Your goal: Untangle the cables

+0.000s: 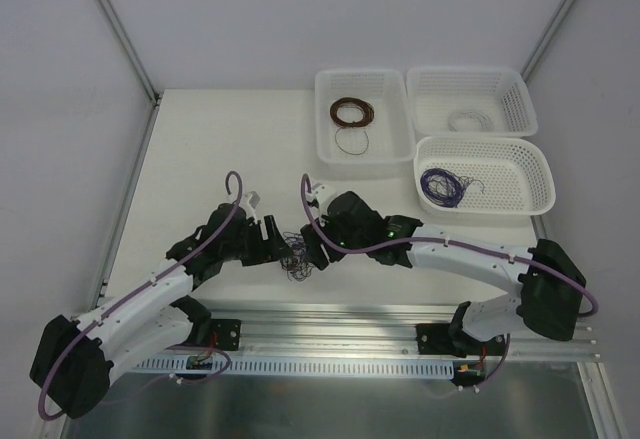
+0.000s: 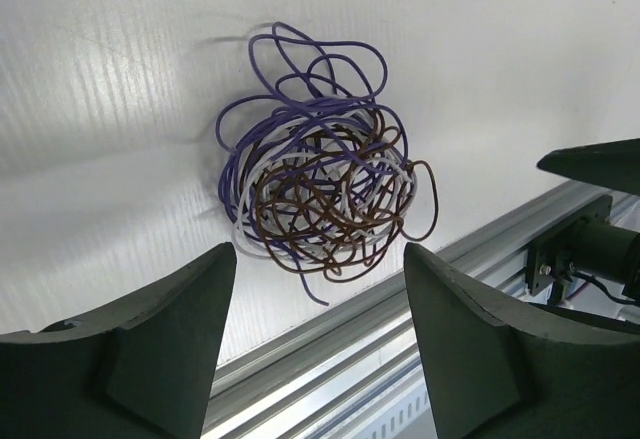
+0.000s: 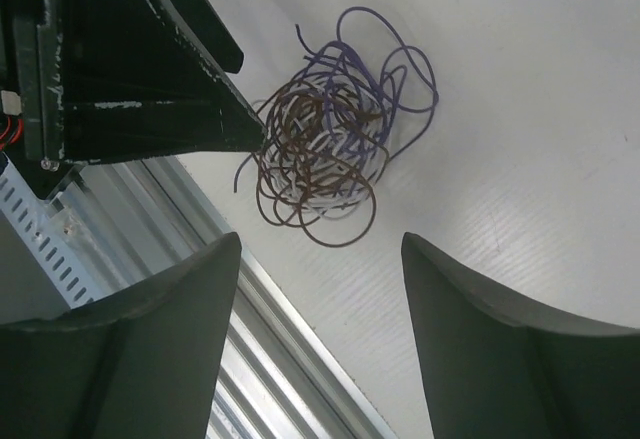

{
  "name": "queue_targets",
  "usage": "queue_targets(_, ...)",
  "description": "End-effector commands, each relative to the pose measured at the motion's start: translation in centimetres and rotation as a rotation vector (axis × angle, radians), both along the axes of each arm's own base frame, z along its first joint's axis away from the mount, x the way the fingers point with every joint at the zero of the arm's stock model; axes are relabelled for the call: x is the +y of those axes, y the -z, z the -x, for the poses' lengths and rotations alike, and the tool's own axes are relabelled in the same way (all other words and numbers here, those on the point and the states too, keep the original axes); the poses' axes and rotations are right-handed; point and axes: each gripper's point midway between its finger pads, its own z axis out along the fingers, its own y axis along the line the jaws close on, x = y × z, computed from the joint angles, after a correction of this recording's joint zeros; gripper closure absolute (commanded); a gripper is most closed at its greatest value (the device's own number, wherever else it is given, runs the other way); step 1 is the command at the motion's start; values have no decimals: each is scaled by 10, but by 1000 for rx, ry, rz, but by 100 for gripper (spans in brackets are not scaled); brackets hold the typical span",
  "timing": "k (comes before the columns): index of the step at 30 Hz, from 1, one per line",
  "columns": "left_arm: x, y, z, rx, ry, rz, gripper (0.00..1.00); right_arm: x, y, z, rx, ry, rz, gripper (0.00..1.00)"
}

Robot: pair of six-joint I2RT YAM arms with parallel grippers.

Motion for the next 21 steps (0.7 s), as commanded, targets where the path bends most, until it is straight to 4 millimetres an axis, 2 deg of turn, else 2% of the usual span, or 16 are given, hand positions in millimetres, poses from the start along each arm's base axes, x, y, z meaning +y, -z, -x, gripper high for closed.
queue_targets(1,10,14,13,67,-91,12,31,27,-15,-2,-55,-52,-40,34)
queue_targets(3,12,15,15,66,-108,26,32,34,-6,1,-38,-71,-31,39)
queue_targets(5,14,20,18,82,-132,33,33,42,-6,2,-57,-105,-24,42)
queue_targets(7,16,24,20,99,-150,39,34,48,3,2,-51,-115,-3,44)
queue_targets(12,14,23,21,108,-152,49,35,60,15,-4,-63,-126,23,51)
queue_targets(16,14,24,21,118,-166,52,36,62,30,-10,-71,-117,57,57)
queue_targets(21,13,24,19,126,-163,42,36,56,42,-18,-95,-80,93,76)
